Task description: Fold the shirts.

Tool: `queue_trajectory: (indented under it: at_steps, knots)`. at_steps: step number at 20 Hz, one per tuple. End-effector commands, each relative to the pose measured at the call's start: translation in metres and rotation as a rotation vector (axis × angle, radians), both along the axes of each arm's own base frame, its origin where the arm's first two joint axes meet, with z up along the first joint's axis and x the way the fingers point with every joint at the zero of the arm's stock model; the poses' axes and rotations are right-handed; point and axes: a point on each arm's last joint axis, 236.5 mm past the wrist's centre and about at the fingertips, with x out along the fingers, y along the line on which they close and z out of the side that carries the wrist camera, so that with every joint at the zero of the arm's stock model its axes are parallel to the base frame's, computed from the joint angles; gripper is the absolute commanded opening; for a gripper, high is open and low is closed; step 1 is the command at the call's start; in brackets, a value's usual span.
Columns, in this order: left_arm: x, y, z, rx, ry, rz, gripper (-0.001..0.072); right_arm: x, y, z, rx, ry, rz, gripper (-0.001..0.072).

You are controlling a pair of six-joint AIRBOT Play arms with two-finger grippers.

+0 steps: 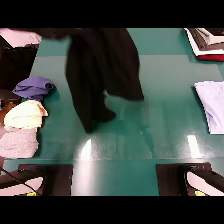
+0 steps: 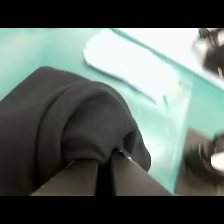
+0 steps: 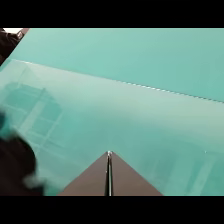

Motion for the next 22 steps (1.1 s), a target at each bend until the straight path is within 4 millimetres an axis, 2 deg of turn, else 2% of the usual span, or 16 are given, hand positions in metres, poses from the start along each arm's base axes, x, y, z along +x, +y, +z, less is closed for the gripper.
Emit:
queue_trajectory:
  at_steps: [1,2,3,4,5,7,8,10,11,13,15,18,20,22]
  knots:
    - [0.000,-0.039,-0.101,0.208,0.137,-0.043,0.0029,-0.011,0.003,-0.005,-0.021,0.040,0.029,0.0021]
    - [0.009,-0.043,-0.129,0.252,0.198,-0.029,0.0030,-0.013,0.003,-0.009,-0.026,0.056,0.036,0.0021]
    - [0.018,-0.044,-0.150,0.278,0.246,-0.014,0.0083,-0.016,0.004,-0.012,-0.032,0.071,0.043,0.0021]
    - [0.028,-0.040,-0.167,0.297,0.296,0.015,0.0418,-0.018,0.005,-0.015,-0.036,0.083,0.049,0.0021]
    - [0.037,-0.032,-0.176,0.296,0.363,0.062,0.0649,-0.020,0.005,-0.017,-0.040,0.093,0.055,0.0022]
    - [0.046,-0.004,-0.179,0.302,0.437,0.115,0.0651,-0.023,0.005,-0.021,-0.046,0.112,0.063,0.0021]
    - [0.045,0.015,-0.182,0.325,0.475,0.121,0.0650,-0.023,0.005,-0.021,-0.047,0.113,0.063,0.0022]
    - [0.035,0.050,-0.195,0.369,0.598,0.134,0.0650,-0.023,0.005,-0.021,-0.048,0.112,0.063,0.0022]
    - [0.027,0.061,-0.205,0.385,0.654,0.140,0.0650,-0.023,0.005,-0.021,-0.047,0.112,0.062,0.0022]
    - [0.011,0.071,-0.230,0.398,0.720,0.166,0.0650,-0.022,0.005,-0.021,-0.047,0.113,0.062,0.0022]
    - [-0.014,0.081,-0.267,0.432,0.778,0.190,0.0650,-0.020,0.005,-0.025,-0.047,0.122,0.063,0.0021]
    - [-0.065,0.094,-0.324,0.472,0.913,0.216,0.0651,-0.015,0.005,-0.033,-0.043,0.143,0.063,0.0022]
    - [-0.092,0.097,-0.352,0.475,0.982,0.222,0.0651,-0.013,0.005,-0.046,-0.039,0.173,0.061,0.0021]
    - [-0.109,0.089,-0.368,0.423,1.050,0.214,0.0651,-0.012,0.005,-0.061,-0.034,0.211,0.061,0.0021]
